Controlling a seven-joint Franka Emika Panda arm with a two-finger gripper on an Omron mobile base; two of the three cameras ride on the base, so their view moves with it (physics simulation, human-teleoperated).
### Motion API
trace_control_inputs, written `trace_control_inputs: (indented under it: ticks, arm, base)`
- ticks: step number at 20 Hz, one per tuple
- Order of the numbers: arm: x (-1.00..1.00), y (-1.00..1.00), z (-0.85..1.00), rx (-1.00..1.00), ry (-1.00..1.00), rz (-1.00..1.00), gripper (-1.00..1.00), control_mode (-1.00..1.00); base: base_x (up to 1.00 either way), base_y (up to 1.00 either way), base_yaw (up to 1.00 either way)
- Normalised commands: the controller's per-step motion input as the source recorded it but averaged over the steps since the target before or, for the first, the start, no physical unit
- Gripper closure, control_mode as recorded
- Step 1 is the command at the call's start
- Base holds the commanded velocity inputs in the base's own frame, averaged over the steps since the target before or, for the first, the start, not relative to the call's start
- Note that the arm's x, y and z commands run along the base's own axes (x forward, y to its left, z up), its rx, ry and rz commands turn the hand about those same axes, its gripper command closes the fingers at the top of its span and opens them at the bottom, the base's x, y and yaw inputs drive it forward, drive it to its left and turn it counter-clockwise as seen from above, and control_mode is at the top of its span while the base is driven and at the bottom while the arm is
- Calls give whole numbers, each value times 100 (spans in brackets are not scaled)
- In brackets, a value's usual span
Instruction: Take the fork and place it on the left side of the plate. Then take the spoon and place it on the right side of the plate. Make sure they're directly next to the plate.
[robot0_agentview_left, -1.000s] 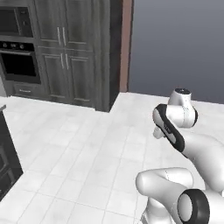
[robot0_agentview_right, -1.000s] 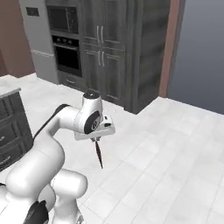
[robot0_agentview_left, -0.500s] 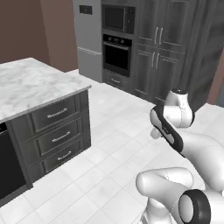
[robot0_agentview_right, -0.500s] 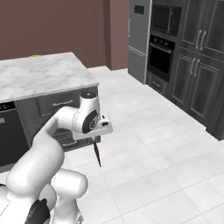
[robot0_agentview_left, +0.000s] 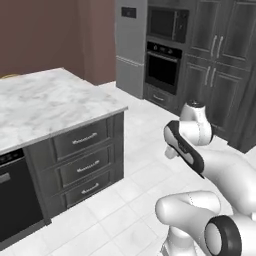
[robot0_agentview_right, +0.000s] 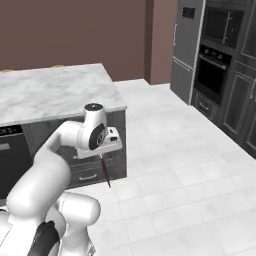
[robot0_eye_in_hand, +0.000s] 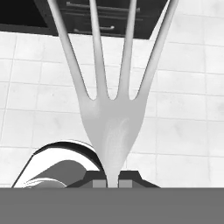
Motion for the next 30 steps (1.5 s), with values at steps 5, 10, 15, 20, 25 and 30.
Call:
trace_control_inputs:
  ticks: [5, 10, 15, 20, 25, 30]
  arm:
    - [0, 0, 0, 0, 0, 0, 100, 100]
    - [0, 0, 0, 0, 0, 0, 100, 100]
    - [0, 0, 0, 0, 0, 0, 100, 100]
    - [0, 0, 0, 0, 0, 0, 100, 100]
    - [0, 0, 0, 0, 0, 0, 100, 100]
    - [0, 0, 0, 0, 0, 0, 100, 100]
  base:
    - [64, 11, 24]
    - [26, 4, 83]
    - [40, -5, 76]
    - [54, -33, 33]
    - [44, -65, 2]
    - [29, -76, 0]
